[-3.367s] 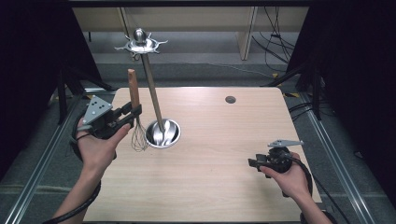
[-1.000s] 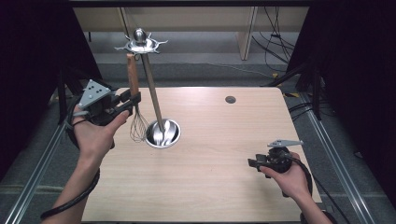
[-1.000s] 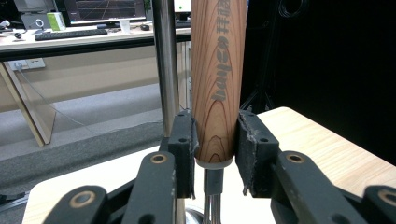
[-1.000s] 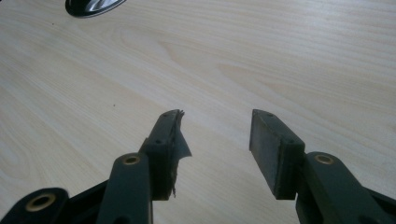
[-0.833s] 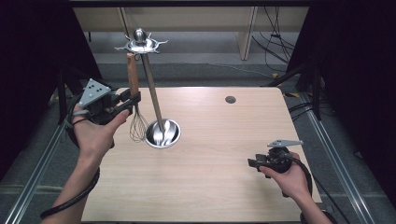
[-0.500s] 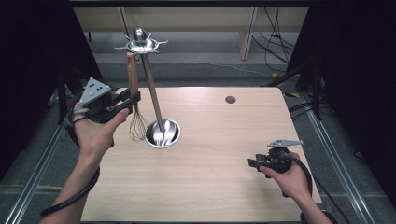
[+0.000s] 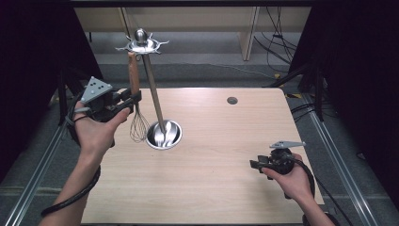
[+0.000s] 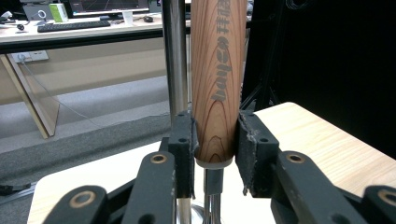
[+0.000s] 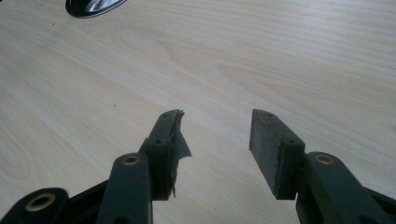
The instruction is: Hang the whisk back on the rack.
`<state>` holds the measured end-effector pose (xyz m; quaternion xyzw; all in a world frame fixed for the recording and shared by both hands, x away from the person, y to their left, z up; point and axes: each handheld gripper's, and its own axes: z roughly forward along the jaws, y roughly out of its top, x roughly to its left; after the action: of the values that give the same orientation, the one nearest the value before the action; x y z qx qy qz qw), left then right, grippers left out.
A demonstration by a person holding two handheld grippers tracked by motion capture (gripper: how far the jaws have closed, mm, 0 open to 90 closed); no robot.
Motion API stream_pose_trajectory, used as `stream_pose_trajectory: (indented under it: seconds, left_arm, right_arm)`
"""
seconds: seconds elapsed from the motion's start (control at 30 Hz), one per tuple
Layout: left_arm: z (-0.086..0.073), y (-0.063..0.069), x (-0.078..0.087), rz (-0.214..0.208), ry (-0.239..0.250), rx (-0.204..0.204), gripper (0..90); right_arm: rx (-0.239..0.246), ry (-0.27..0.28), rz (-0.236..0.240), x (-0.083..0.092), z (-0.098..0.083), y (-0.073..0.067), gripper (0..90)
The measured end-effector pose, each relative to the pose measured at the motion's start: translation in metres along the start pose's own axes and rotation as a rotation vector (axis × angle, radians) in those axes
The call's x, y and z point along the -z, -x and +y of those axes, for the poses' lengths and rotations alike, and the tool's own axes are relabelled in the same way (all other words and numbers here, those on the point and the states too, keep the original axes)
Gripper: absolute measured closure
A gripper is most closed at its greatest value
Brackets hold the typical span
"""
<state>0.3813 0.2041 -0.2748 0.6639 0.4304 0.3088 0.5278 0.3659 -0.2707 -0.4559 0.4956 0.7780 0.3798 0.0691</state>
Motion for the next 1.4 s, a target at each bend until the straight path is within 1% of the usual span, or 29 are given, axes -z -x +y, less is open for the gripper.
stream_pose_trajectory:
  seconds: [0.17, 0.4, 0.63, 1.4]
  left_arm:
    - [0.001, -0.001, -0.001, 0.002, -0.002, 0.003, 68.7]
    - [0.002, -0.002, -0.004, 0.005, -0.008, 0.003, 68.7]
    - [0.002, -0.003, -0.006, 0.011, -0.014, 0.008, 68.7]
    - [0.004, -0.005, -0.016, 0.021, -0.033, 0.007, 68.7]
  right_arm:
    - [0.007, 0.005, -0.001, 0.000, 0.000, 0.000, 54.0]
    - [-0.001, 0.000, -0.001, 0.000, 0.000, 0.000, 54.0]
    - [0.001, 0.002, -0.001, 0.000, 0.000, 0.000, 54.0]
    - [0.005, 0.001, 0.000, 0.000, 0.000, 0.000, 54.1]
